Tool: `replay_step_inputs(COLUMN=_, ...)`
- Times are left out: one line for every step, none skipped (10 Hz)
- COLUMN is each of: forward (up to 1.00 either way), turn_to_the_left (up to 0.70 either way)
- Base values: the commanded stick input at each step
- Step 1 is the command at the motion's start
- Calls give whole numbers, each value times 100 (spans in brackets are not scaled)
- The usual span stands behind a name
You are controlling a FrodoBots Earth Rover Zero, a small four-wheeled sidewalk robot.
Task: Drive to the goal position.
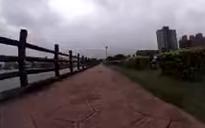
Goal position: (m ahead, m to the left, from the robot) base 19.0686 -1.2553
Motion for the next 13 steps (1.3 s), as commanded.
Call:
replay_step_inputs(forward=100, turn_to_the_left=0)
replay_step_inputs(forward=100, turn_to_the_left=0)
replay_step_inputs(forward=100, turn_to_the_left=0)
replay_step_inputs(forward=100, turn_to_the_left=0)
replay_step_inputs(forward=100, turn_to_the_left=0)
replay_step_inputs(forward=100, turn_to_the_left=0)
replay_step_inputs(forward=100, turn_to_the_left=0)
replay_step_inputs(forward=100, turn_to_the_left=0)
replay_step_inputs(forward=100, turn_to_the_left=0)
replay_step_inputs(forward=100, turn_to_the_left=0)
replay_step_inputs(forward=100, turn_to_the_left=0)
replay_step_inputs(forward=100, turn_to_the_left=0)
replay_step_inputs(forward=100, turn_to_the_left=0)
